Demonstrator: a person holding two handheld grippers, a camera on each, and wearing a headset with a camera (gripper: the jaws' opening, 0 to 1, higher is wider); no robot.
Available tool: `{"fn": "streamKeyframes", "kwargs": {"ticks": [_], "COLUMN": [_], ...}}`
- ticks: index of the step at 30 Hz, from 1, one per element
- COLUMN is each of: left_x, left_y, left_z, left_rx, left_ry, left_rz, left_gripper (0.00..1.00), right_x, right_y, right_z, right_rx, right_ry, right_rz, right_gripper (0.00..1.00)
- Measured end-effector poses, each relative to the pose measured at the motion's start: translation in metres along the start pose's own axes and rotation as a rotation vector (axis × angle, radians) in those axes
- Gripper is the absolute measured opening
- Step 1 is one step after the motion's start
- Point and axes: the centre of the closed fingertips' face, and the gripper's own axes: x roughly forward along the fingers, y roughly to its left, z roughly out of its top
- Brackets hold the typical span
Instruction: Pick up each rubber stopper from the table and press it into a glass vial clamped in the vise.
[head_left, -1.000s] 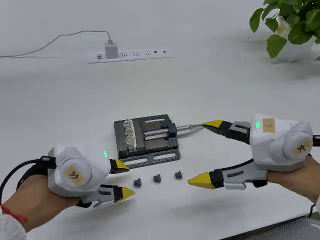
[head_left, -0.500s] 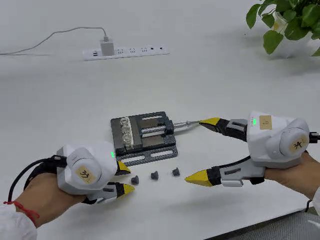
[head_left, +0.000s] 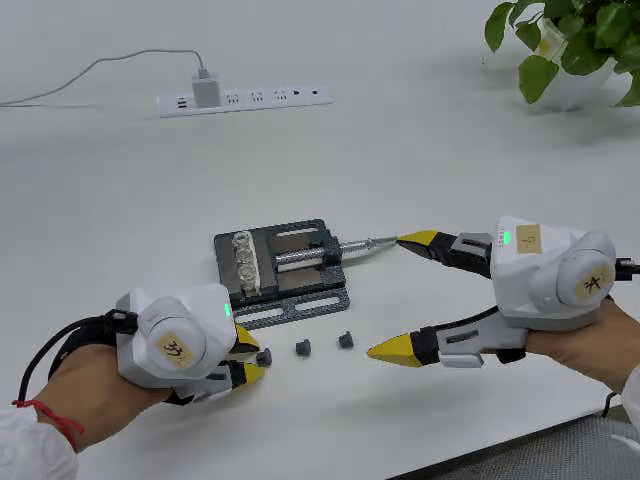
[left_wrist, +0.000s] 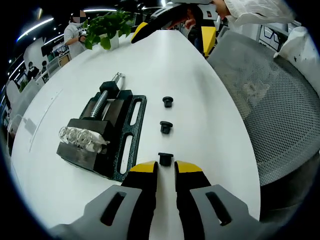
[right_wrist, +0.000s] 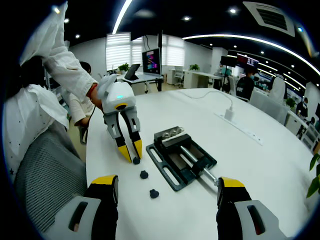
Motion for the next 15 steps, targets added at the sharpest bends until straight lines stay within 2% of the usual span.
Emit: {"fn": "streamKeyframes", "kwargs": {"ticks": [15], "left_x": [0.0015], "left_y": [0.0030], "left_z": [0.0002], "left_rx": [-0.001], "left_ry": [0.001], "left_rz": [0.007], "left_gripper": [0.07], "right_x": [0.0003], "right_y": [0.0014], "right_z": [0.0011], "right_rx": [0.004], "right_ry": [-0.002], "right_rz": [-0.001], "right_gripper": [0.79]}}
